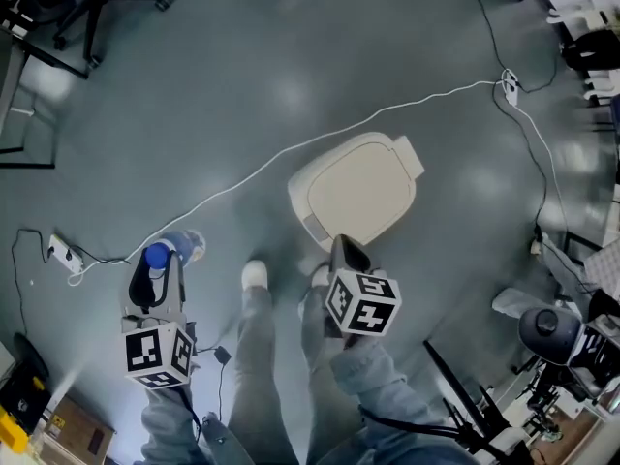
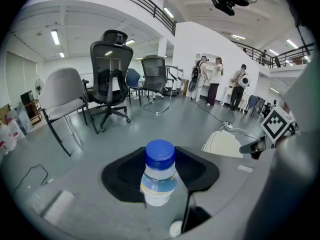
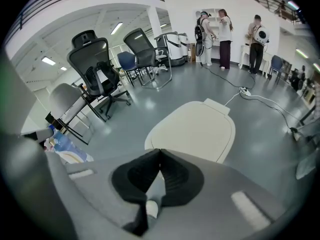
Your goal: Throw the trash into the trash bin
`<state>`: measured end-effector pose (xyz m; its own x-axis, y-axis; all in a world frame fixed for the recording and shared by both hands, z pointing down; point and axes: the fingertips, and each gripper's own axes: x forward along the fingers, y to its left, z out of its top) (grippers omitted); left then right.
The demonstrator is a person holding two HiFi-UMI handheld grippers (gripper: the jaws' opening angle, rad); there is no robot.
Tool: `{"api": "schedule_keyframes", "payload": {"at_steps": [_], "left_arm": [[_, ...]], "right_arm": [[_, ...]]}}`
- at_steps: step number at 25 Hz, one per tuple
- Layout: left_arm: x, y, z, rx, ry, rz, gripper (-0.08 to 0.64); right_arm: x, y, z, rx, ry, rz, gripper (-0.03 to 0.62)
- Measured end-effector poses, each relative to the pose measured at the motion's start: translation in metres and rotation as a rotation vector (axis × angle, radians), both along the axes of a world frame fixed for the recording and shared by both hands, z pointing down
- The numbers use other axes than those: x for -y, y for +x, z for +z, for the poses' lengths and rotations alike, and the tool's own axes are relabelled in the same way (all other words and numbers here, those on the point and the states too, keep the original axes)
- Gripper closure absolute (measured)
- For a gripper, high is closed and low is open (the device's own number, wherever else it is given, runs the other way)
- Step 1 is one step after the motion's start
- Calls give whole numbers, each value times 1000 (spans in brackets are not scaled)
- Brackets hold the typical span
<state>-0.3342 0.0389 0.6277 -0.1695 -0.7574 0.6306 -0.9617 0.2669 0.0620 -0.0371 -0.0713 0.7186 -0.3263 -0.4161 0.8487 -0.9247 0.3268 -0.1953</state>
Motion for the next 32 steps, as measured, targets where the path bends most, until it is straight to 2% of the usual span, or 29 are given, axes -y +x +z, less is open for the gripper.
{"api": "schedule_keyframes", "payload": {"at_steps": [13, 21, 32], "left_arm": [[-4, -20, 46, -27, -55, 27, 365], [9, -28, 53, -35, -77, 60, 366], [16, -26, 53, -42, -76, 85, 367]], "right_arm": [[-12, -18, 59, -36, -59, 8, 589], [-13, -21, 80, -60, -78, 21, 589], [-18, -27, 87, -110, -38, -1, 589]]}}
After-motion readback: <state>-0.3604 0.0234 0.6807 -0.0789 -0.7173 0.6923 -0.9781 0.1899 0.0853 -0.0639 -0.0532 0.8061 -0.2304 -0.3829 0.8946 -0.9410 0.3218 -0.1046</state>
